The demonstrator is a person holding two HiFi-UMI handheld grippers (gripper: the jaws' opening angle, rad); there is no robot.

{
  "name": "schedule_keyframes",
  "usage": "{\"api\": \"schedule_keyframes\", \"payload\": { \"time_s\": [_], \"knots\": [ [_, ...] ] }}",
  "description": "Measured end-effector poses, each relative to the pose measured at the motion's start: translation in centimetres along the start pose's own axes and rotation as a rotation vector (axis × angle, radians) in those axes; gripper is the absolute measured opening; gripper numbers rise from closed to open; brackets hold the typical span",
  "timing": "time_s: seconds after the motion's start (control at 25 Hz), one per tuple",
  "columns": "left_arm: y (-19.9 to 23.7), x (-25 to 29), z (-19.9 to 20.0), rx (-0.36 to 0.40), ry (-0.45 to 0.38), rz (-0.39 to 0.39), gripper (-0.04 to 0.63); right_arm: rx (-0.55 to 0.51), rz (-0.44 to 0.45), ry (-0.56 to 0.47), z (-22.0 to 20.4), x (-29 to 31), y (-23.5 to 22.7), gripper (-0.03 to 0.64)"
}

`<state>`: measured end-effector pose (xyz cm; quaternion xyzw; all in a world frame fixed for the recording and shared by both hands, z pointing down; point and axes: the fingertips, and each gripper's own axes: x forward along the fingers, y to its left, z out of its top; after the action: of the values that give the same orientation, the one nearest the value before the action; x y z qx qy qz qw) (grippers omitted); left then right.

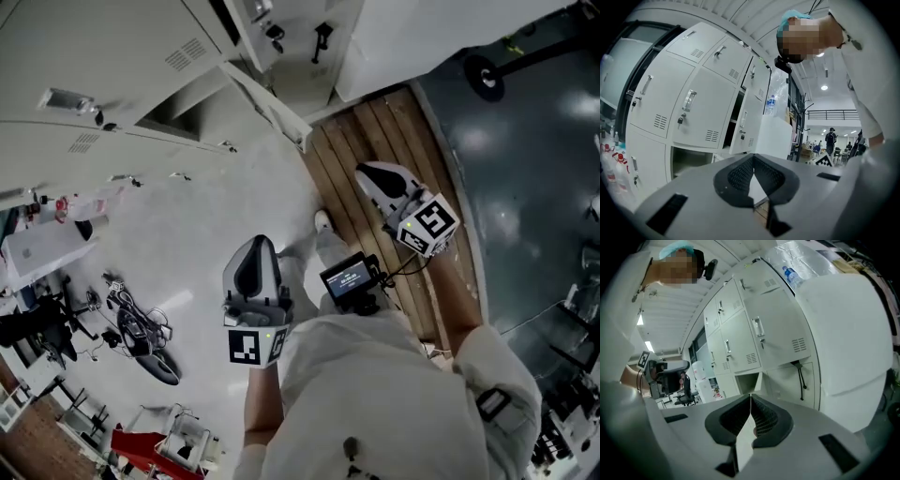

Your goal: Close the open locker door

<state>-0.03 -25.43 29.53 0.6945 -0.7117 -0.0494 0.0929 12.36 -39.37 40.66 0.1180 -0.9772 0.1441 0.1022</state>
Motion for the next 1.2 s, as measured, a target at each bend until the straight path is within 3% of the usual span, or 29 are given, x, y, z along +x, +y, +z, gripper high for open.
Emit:
{"api": "schedule_keyframes", "payload": {
  "time_s": [0.2,0.44,0.6,0.76,0.96,1.2],
  "knots": [
    [-0.6,3.2,-3.7,-0.012,0.054,-0.016,0.008,0.002,0.032,0.065,-5.7,3.3,-4.3,0.029],
    [-0.4,5.4,-8.7,-0.029,0.099,-0.052,0.008,0.004,0.102,0.136,-13.6,7.7,-5.3,0.029],
    [0.5,6.5,-11.8,-0.055,0.114,-0.056,0.008,-0.029,0.22,0.148,-16.4,11.0,-5.5,0.031],
    [1.0,7.3,-14.1,-0.074,0.129,-0.074,0.008,-0.091,0.331,0.179,-17.1,13.5,-5.7,0.147],
    [1.1,8.0,-16.2,-0.105,0.142,-0.09,0.008,-0.228,0.44,0.197,-16.3,15.7,-5.6,0.166],
    [0.9,8.7,-19.0,-0.137,0.162,-0.116,0.008,-0.292,0.539,0.24,-17.4,16.9,-5.0,0.166]
  ]
}}
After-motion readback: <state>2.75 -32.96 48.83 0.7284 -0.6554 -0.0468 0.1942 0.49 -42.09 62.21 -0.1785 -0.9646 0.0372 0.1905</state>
